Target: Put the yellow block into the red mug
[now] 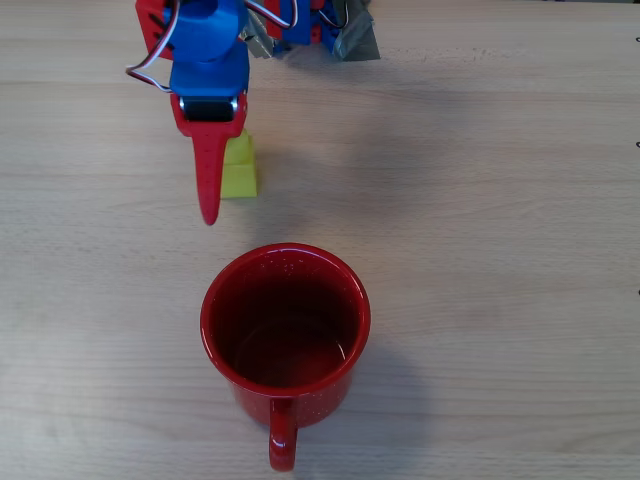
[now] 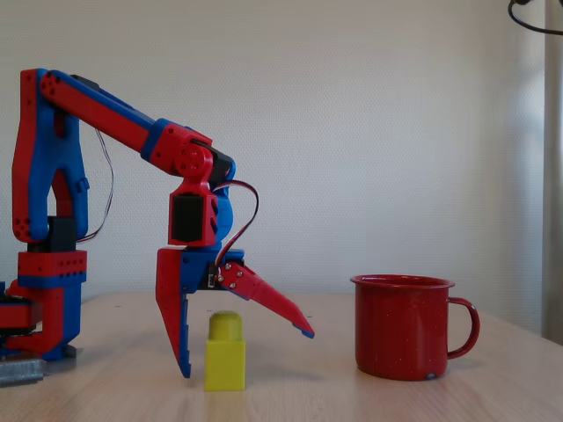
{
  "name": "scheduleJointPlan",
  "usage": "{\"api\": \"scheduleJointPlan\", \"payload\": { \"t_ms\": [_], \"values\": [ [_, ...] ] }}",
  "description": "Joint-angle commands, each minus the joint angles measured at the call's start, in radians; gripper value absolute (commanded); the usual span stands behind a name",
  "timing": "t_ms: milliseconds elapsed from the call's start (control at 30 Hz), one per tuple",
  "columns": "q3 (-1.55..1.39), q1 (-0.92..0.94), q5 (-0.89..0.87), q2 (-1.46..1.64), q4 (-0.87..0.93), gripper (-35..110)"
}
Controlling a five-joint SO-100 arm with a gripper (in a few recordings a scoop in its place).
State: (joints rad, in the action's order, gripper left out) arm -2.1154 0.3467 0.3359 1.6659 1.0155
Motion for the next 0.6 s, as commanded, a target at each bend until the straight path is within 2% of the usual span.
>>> {"api": "scheduleJointPlan", "payload": {
  "t_ms": [0,567],
  "values": [
    [0.006,-0.017,0.009,0.021,-0.008,59],
    [0.009,-0.043,-0.02,-0.017,-0.106,59]
  ]
}}
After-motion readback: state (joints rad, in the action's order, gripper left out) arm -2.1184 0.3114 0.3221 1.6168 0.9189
